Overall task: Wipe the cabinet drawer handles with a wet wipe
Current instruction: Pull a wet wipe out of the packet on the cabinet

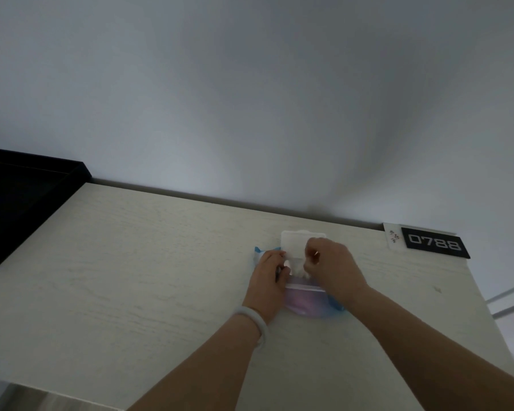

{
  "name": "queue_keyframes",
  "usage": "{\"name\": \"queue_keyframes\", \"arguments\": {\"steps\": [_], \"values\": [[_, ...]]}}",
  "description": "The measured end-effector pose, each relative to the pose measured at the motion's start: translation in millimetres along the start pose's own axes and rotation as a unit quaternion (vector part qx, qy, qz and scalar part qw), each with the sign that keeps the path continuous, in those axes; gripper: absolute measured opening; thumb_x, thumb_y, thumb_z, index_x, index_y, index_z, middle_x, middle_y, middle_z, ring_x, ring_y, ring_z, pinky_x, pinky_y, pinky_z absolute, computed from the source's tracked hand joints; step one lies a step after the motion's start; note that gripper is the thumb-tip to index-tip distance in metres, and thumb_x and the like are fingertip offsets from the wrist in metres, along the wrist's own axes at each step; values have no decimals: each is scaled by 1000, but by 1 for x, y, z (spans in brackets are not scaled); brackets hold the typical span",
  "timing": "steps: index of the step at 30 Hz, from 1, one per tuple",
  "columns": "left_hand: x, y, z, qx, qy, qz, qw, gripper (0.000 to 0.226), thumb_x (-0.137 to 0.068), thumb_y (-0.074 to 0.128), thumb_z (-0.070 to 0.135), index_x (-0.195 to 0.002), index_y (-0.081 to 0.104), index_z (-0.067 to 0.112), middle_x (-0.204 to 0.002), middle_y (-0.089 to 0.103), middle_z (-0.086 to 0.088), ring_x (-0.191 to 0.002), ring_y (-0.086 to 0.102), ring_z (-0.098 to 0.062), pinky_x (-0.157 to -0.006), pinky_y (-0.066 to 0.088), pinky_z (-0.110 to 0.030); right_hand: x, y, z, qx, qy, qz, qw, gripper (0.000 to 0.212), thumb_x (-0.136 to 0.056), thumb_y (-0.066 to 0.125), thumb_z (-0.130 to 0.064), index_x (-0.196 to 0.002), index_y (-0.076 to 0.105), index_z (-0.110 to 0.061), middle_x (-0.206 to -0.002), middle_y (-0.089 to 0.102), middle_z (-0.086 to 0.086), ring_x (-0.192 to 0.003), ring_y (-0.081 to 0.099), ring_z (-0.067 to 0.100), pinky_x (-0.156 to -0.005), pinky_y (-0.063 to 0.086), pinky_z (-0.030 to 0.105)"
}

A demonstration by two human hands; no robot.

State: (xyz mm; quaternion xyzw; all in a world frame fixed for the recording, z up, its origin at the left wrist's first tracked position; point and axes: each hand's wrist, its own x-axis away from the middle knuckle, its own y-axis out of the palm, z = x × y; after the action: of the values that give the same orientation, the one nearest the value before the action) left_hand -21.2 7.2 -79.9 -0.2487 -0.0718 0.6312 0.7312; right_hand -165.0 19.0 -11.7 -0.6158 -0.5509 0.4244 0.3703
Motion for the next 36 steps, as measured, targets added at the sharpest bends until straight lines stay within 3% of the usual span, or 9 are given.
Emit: {"name": "queue_keyframes", "arguments": {"steps": [3, 6, 10, 16, 19, 23, 29, 33, 36], "values": [[0, 0, -1, -5, 0, -5, 1000, 15, -93, 56, 1, -107, 59, -1, -96, 53, -1, -81, 49, -6, -77, 37, -3, -1, -6, 6, -43, 18, -32, 998, 7, -89, 57, -16, -86, 64, -14, -87, 67, 3, -78, 61, 18, -76, 50, 29], [1, 0, 1, -13, 4, -2, 1000, 12, -92, 56, -2, -103, 60, -4, -96, 54, -1, -82, 50, -10, -79, 38, -3, 3, -3, 4, -56, 26, -120, 991, 11, -89, 61, -26, -94, 61, -16, -92, 61, 0, -83, 55, 14, -74, 42, 24], [0, -2, 2, -12, 6, -4, 1000, 13, -91, 56, -3, -102, 60, -6, -96, 55, -3, -86, 52, -13, -78, 37, -3, 0, 4, 0, -4, 30, -135, 990, 19, -90, 61, -25, -75, 54, -15, -89, 48, 2, -78, 47, 14, -67, 31, 23], [2, -3, 4, -17, 2, -24, 1000, 18, -96, 53, 6, -113, 58, 1, -102, 53, -1, -89, 50, -13, -78, 36, -1, 6, -19, 2, -195, 171, -25, 965, 32, -87, 66, -20, -70, 59, 6, -68, 58, 15, -61, 51, 19, -58, 40, 22], [4, -4, 4, -27, 9, -35, 999, 19, -96, 54, 7, -114, 58, 0, -107, 53, -2, -95, 51, -13, -82, 34, 1, 20, -26, 4, -352, 244, 49, 902, 22, -91, 62, -15, -81, 65, 4, -79, 69, 15, -73, 67, 22, -70, 58, 36], [4, -5, 5, -38, 29, -42, 998, 21, -96, 55, 9, -114, 59, -1, -112, 57, -9, -98, 53, -14, -87, 37, -9, 35, -34, 4, -500, 305, 139, 799, 15, -93, 60, -16, -88, 66, -3, -90, 71, 13, -85, 70, 27, -76, 59, 42], [2, -3, 7, -66, 29, -57, 996, 12, -98, 52, 11, -99, 57, -1, -96, 50, -1, -86, 47, -14, -76, 36, -14, 41, -69, 2, -595, 279, 265, 706, 12, -94, 58, -16, -87, 67, -12, -92, 70, 7, -86, 68, 18, -72, 58, 31], [0, -1, 17, -63, 20, -39, 997, 9, -95, 57, 12, -89, 55, 6, -95, 49, 0, -86, 46, -13, -76, 34, -12, 45, -93, 11, -560, 266, 279, 733, 9, -93, 60, -15, -87, 67, -14, -86, 65, 0, -76, 63, 9, -63, 55, 22], [7, 0, 21, -90, 56, -50, 993, 6, -94, 60, 21, -92, 60, 15, -104, 56, 1, -98, 51, -13, -89, 38, -18, 52, -97, 14, -539, 271, 282, 746, 14, -91, 64, -16, -77, 66, -15, -73, 60, 0, -65, 53, 10, -62, 52, 23]]}}
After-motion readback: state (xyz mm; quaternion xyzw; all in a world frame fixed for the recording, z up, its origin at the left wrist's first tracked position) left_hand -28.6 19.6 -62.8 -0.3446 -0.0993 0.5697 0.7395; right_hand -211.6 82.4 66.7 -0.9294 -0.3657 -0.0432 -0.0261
